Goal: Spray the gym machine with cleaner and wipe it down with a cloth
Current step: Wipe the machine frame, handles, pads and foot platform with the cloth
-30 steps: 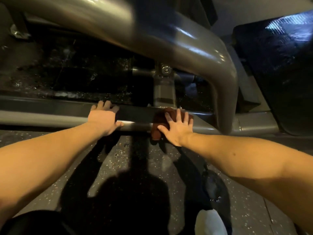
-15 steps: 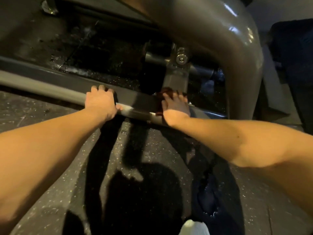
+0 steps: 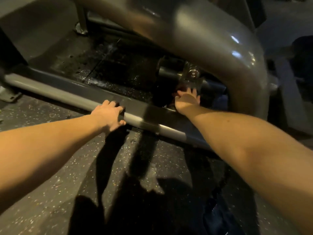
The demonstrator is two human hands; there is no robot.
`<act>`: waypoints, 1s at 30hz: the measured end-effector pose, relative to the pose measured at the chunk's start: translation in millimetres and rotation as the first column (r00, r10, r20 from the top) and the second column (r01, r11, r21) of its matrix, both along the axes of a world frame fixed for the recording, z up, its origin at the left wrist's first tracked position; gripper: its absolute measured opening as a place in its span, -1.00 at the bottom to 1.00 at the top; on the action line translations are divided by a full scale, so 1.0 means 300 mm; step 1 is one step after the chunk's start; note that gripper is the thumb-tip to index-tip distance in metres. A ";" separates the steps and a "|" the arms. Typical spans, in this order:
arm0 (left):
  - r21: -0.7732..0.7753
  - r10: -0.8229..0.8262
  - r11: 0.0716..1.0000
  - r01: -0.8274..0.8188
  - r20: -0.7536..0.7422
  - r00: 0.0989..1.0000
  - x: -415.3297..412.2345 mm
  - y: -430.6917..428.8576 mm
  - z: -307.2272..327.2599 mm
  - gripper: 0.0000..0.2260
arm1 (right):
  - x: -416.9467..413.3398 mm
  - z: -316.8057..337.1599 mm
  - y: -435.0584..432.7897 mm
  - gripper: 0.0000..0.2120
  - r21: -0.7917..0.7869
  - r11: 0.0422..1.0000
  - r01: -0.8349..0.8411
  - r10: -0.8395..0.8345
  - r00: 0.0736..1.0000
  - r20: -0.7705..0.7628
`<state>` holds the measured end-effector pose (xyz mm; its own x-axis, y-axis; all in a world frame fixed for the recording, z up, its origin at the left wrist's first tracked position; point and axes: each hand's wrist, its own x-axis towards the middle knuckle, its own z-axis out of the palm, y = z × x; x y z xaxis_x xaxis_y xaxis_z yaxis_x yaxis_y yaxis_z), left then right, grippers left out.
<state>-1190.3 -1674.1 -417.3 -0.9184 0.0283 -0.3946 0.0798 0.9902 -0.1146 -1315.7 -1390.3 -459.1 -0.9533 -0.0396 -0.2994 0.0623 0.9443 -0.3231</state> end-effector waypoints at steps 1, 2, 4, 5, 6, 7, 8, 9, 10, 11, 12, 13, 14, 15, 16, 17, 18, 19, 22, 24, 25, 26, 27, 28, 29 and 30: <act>-0.020 -0.040 0.999 0.040 0.015 0.999 0.000 -0.019 0.001 -0.36 | 0.048 -0.008 -0.001 -0.58 -0.014 1.000 -0.012 0.011 0.999 -0.038; -0.033 -0.078 0.996 0.078 0.025 0.997 -0.002 -0.037 0.001 -0.35 | 0.104 -0.012 -0.002 -0.59 -0.020 0.999 -0.025 0.024 0.996 -0.082; -0.024 -0.123 0.992 0.123 0.003 0.992 -0.009 -0.066 0.000 -0.37 | 0.226 -0.004 -0.006 -0.62 -0.012 0.998 -0.069 0.067 0.988 -0.141; -0.003 -0.127 0.992 0.127 -0.027 0.992 -0.014 -0.075 -0.003 -0.39 | 0.283 0.003 -0.003 -0.63 -0.004 0.995 -0.101 0.099 0.984 -0.148; 0.023 -0.111 0.993 0.113 -0.061 0.992 -0.019 -0.084 -0.009 -0.40 | 0.337 0.010 0.002 -0.63 -0.001 0.991 -0.136 0.134 0.979 -0.155; 0.053 -0.071 0.996 0.076 -0.095 0.993 -0.021 -0.092 -0.016 -0.40 | 0.388 0.016 0.009 -0.63 0.004 0.987 -0.162 0.160 0.972 -0.171; 0.086 -0.015 0.996 0.026 -0.130 0.991 -0.025 -0.102 -0.024 -0.40 | 0.435 0.020 0.018 -0.62 0.019 0.984 -0.177 0.177 0.964 -0.197; 0.115 0.041 0.993 -0.023 -0.158 0.987 -0.028 -0.113 -0.032 -0.40 | 0.474 0.019 0.024 -0.61 0.050 0.981 -0.190 0.196 0.956 -0.217; 0.123 0.075 0.991 -0.054 -0.179 0.981 -0.032 -0.129 -0.041 -0.40 | 0.505 0.012 0.023 -0.60 0.087 0.976 -0.201 0.216 0.951 -0.220; 0.110 0.079 0.992 -0.058 -0.199 0.977 -0.036 -0.145 -0.048 -0.39 | 0.523 0.004 0.017 -0.59 0.119 0.970 -0.213 0.234 0.949 -0.209; 0.089 0.068 0.995 -0.050 -0.219 0.973 -0.039 -0.162 -0.053 -0.38 | 0.527 -0.001 0.005 -0.57 0.148 0.963 -0.226 0.254 0.945 -0.206; 0.075 0.063 0.996 -0.046 -0.239 0.969 -0.040 -0.181 -0.054 -0.37 | 0.520 -0.011 -0.013 -0.56 0.176 0.953 -0.247 0.282 0.934 -0.217; 0.069 0.069 0.996 -0.054 -0.250 0.966 -0.041 -0.205 -0.056 -0.38 | 0.506 -0.021 -0.040 -0.56 0.200 0.939 -0.279 0.322 0.918 -0.229; 0.066 0.087 0.995 -0.072 -0.256 0.963 -0.041 -0.231 -0.057 -0.39 | 0.489 -0.027 -0.075 -0.55 0.218 0.922 -0.319 0.367 0.899 -0.237; 0.060 0.117 0.993 -0.105 -0.259 0.959 -0.036 -0.260 -0.059 -0.41 | 0.469 -0.037 -0.120 -0.54 0.240 0.899 -0.365 0.419 0.877 -0.234; 0.059 0.155 0.988 -0.145 -0.258 0.953 -0.030 -0.291 -0.060 -0.42 | 0.449 -0.049 -0.173 -0.53 0.275 0.870 -0.410 0.472 0.854 -0.220; 0.068 0.193 0.981 -0.182 -0.255 0.947 -0.023 -0.320 -0.062 -0.42 | 0.426 -0.059 -0.236 -0.52 0.309 0.836 -0.453 0.522 0.830 -0.195; 0.086 0.227 0.973 -0.212 -0.250 0.941 -0.017 -0.347 -0.064 -0.43 | 0.403 -0.064 -0.306 -0.50 0.330 0.809 -0.487 0.560 0.809 -0.180; 0.140 0.292 0.954 -0.265 -0.244 0.925 -0.011 -0.379 -0.063 -0.46 | 0.326 -0.035 -0.523 -0.39 0.335 0.761 -0.555 0.621 0.772 -0.133; 0.152 0.308 0.949 -0.277 -0.257 0.916 -0.016 -0.373 -0.068 -0.47 | 0.290 -0.008 -0.612 -0.30 0.355 0.718 -0.598 0.646 0.763 -0.019; 0.155 0.317 0.946 -0.284 -0.267 0.910 -0.020 -0.372 -0.072 -0.47 | 0.283 0.006 -0.624 -0.27 0.359 0.703 -0.614 0.655 0.755 0.010; 0.163 0.326 0.943 -0.290 -0.276 0.904 -0.026 -0.374 -0.078 -0.47 | 0.284 0.015 -0.610 -0.24 0.357 0.694 -0.626 0.668 0.744 0.005; 0.178 0.336 0.939 -0.296 -0.277 0.900 -0.032 -0.380 -0.084 -0.47 | 0.295 0.018 -0.570 -0.23 0.354 0.692 -0.628 0.677 0.736 -0.018; 0.193 0.347 0.934 -0.302 -0.277 0.896 -0.037 -0.390 -0.093 -0.45 | 0.310 0.013 -0.514 -0.23 0.352 0.699 -0.622 0.676 0.735 -0.044; 0.208 0.358 0.929 -0.308 -0.278 0.892 -0.040 -0.402 -0.100 -0.41 | 0.327 0.005 -0.444 -0.23 0.357 0.710 -0.607 0.665 0.745 -0.054; 0.220 0.368 0.924 -0.314 -0.277 0.888 -0.044 -0.415 -0.106 -0.37 | 0.339 -0.004 -0.366 -0.24 0.371 0.719 -0.588 0.645 0.763 -0.039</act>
<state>-1203.4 -1798.5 -449.0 -0.9570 -0.2688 -0.1088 -0.2786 0.9563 0.0884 -1213.9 -1500.0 -460.3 -0.7842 -0.5656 -0.2552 -0.5945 0.8027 0.0478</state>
